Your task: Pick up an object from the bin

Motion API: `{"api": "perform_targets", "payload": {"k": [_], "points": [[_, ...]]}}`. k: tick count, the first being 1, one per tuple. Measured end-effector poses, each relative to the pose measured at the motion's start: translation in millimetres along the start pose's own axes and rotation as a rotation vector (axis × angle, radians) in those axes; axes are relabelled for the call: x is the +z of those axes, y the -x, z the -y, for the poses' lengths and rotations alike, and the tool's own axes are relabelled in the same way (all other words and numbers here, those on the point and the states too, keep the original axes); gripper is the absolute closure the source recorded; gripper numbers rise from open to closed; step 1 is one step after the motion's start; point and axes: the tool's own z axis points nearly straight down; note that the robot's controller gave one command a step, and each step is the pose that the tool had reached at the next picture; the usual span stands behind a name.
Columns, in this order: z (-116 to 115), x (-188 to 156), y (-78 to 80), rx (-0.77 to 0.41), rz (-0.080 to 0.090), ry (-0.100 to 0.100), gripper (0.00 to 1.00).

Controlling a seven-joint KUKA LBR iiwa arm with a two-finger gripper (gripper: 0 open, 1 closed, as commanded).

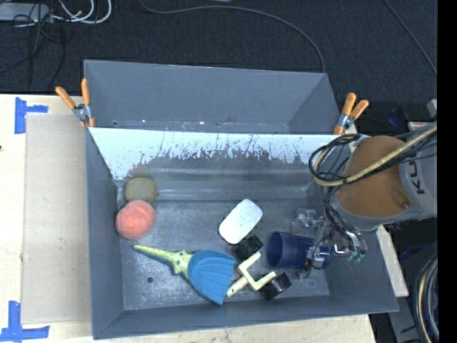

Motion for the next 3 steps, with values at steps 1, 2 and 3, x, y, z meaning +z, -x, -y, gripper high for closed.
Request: {"api": "perform_targets", "payload": {"k": [1,2,3], "points": [[18.1,8.2,1.3,-0.154,0.001,0.0,0.0],[-0.2,1.2,-0.2,0.001,-0.001,0.001,0.0],[17.8,8.9,1.2,-0.153,0.001,0.001,1.0]]}}
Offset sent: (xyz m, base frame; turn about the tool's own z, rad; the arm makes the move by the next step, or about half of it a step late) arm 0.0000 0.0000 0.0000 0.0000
